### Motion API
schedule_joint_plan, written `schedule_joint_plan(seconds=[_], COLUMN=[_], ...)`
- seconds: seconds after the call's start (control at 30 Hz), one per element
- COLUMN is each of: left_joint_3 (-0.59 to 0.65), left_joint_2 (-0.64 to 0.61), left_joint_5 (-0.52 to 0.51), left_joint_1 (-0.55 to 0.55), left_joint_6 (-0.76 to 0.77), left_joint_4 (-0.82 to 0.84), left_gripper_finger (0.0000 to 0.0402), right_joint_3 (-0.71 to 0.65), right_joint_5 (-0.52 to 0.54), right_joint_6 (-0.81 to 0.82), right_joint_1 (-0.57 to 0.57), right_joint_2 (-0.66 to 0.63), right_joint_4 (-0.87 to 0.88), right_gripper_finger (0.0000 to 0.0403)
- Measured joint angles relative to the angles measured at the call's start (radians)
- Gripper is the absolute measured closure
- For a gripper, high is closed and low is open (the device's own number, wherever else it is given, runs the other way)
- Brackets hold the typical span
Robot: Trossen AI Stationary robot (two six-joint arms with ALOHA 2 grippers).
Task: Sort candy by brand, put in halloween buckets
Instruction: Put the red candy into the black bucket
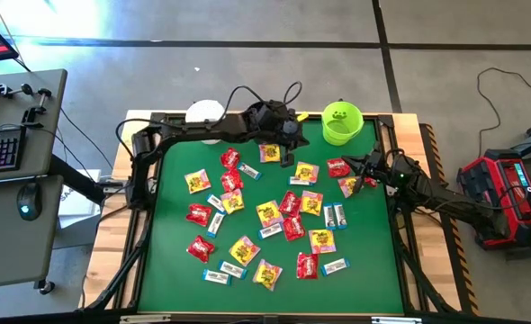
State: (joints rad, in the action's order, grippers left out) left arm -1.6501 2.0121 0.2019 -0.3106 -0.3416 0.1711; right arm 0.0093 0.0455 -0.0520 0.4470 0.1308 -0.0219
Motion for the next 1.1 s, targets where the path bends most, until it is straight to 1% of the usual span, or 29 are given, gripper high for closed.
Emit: schedule_joint_plan(seconds=[0.5,0.83,1.1], left_joint_3=[0.0,0.0,0.0], left_joint_2=[0.005,0.005,0.005], left_joint_5=[0.0,0.0,-0.001], left_joint_1=[0.088,0.159,0.181], left_joint_6=[-0.001,0.0,0.023], left_joint_4=[0.087,0.087,0.087], left_gripper_finger=[0.0401,0.0401,0.0401], right_joint_3=[0.0,0.0,0.0], right_joint_5=[0.0,0.0,0.0], right_joint_6=[0.0,0.0,0.0], right_joint_1=[0.0,0.0,0.0], right_joint_2=[0.0,0.0,0.0], right_joint_4=[0.0,0.0,0.0], right_gripper_finger=[0.0403,0.0403,0.0403])
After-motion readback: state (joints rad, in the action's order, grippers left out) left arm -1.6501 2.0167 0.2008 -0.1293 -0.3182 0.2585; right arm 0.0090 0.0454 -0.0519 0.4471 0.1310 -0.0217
